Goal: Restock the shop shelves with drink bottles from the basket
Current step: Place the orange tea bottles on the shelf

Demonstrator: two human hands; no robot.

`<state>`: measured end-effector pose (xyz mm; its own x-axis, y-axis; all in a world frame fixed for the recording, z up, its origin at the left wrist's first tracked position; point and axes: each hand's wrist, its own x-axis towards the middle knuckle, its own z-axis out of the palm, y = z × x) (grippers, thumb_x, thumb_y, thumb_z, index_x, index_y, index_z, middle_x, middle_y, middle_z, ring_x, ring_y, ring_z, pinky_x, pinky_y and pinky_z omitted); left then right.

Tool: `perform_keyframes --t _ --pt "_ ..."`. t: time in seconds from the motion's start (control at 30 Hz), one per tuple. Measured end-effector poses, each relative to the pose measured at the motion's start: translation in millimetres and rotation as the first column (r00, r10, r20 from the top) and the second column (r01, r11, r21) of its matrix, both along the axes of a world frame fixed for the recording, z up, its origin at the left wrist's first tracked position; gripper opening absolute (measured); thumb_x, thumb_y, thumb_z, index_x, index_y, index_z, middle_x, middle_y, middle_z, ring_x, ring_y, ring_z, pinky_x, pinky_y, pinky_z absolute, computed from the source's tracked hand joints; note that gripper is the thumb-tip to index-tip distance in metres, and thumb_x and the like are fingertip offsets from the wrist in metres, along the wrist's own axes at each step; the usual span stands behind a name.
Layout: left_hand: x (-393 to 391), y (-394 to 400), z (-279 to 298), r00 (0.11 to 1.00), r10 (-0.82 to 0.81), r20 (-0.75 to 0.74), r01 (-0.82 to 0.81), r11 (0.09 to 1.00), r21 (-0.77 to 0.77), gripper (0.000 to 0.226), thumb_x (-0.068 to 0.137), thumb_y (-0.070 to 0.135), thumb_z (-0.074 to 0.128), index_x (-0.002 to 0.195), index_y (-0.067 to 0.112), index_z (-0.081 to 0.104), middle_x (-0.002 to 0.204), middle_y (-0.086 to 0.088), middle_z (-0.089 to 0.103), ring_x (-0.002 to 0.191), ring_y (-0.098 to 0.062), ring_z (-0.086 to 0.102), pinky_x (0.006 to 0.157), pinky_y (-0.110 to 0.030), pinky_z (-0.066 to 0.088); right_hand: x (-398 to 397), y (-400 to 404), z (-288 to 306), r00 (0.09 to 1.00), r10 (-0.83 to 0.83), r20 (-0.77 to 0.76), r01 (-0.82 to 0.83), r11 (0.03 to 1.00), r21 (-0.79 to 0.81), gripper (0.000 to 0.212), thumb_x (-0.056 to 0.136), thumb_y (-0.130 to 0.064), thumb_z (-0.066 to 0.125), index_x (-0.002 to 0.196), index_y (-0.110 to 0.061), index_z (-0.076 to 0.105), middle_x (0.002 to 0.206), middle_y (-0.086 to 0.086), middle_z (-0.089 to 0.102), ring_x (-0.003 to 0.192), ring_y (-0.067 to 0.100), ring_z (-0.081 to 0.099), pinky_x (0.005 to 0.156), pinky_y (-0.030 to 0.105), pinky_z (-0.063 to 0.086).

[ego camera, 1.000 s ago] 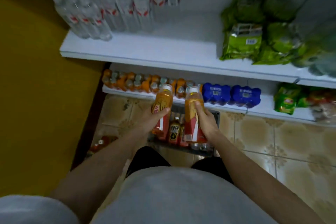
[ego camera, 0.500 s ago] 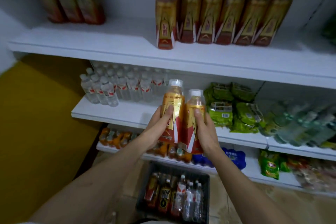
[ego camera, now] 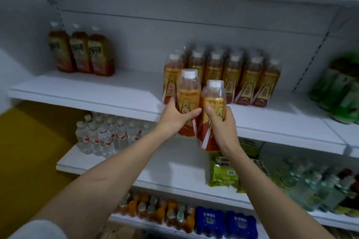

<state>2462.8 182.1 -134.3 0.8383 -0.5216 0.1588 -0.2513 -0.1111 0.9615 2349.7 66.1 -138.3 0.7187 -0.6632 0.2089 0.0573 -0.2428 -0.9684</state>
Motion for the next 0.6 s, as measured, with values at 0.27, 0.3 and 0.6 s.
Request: perform_keyframes --t 0.27,0.3,0.6 --pt "28 -38 24 0.993 0.109 0.033 -0.108 0.994 -0.025 0.096 0.063 0.040 0.093 0.141 0.023 0.040 0.136 0.001 0.057 0.127 -0.019 0.054 0.108 -0.046 0.046 38 -38 34 0.998 0.006 0.068 0.001 0.995 -0.096 0.070 0.084 -0.037 0.077 0.139 -0.027 0.036 0.116 -0.019 0.056 0.104 -0.005 0.056 0.089 0.018 0.045" --pt "29 -41 23 0.994 0.103 0.038 -0.102 0.995 -0.018 0.092 0.064 0.038 0.092 0.139 0.024 0.042 0.134 0.001 0.059 0.125 -0.020 0.055 0.107 -0.046 0.046 41 -43 32 0.998 0.008 0.058 -0.002 0.996 -0.093 0.071 0.083 -0.036 0.078 0.140 -0.027 0.035 0.118 -0.016 0.056 0.107 -0.001 0.056 0.093 0.022 0.046" --pt "34 -62 12 0.986 0.122 0.118 -0.125 0.992 0.020 0.087 0.074 0.037 0.085 0.146 0.021 0.039 0.139 0.000 0.054 0.131 -0.019 0.049 0.110 -0.047 0.044 54 -60 18 0.998 0.039 0.058 -0.036 0.998 -0.051 0.059 0.091 -0.034 0.069 0.139 -0.033 0.035 0.134 -0.003 0.054 0.122 0.014 0.054 0.101 0.034 0.045"
